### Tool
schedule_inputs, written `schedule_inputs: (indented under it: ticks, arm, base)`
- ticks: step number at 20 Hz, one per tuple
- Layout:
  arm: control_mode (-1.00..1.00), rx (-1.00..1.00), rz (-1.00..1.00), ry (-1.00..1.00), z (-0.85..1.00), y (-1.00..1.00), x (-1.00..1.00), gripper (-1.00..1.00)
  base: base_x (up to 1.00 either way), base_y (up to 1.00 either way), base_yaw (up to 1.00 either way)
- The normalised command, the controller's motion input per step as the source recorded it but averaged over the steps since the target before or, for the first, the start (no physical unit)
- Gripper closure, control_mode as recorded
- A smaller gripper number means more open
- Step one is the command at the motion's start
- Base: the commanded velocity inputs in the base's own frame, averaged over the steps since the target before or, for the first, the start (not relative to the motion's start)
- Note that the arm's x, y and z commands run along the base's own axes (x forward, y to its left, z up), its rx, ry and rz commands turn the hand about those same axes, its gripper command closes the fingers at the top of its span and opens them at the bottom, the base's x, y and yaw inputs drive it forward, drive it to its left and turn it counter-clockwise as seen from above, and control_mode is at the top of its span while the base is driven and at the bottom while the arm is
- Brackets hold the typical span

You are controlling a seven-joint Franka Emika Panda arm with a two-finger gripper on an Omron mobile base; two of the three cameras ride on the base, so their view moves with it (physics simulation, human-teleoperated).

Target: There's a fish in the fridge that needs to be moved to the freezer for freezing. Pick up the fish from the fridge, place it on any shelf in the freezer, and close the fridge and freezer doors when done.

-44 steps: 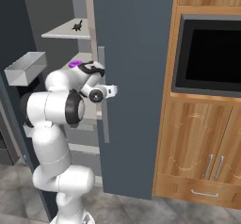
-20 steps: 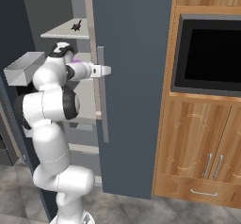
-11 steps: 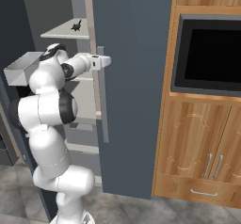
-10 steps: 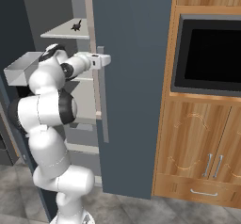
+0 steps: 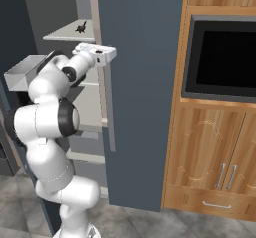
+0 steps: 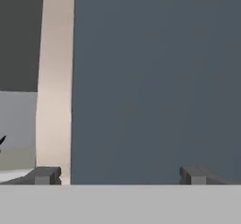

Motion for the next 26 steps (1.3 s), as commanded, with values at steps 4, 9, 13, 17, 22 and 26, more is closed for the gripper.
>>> schedule_inputs:
  ticks: [4, 9, 13, 17, 22, 26]
  arm:
    - [-1.0, 0.0, 0.0, -0.04, 0.91, 0.0, -0.62, -1.0]
    - [-1.0, 0.0, 0.0, 0.14, 0.84, -0.24, -0.93, -1.0]
    - [-1.0, 0.0, 0.03, 0.42, 0.37, -0.45, -0.99, -1.0]
    - [-1.0, 0.0, 0.01, 0.58, 0.12, -0.12, -1.0, -1.0]
    - [-1.0, 0.0, 0.0, 0.58, 0.1, -0.03, -1.0, -1.0]
    - [-1.0, 0.0, 0.0, 0.26, 0.4, 0.0, -0.86, -1.0]
  base:
    - [0.0, 0.0, 0.0]
    - [0.0, 0.0, 0.0]
    - [0.0, 0.0, 0.0]
    - [0.0, 0.0, 0.0]
    - [0.0, 0.0, 0.0]
    - [0.0, 0.0, 0.0]
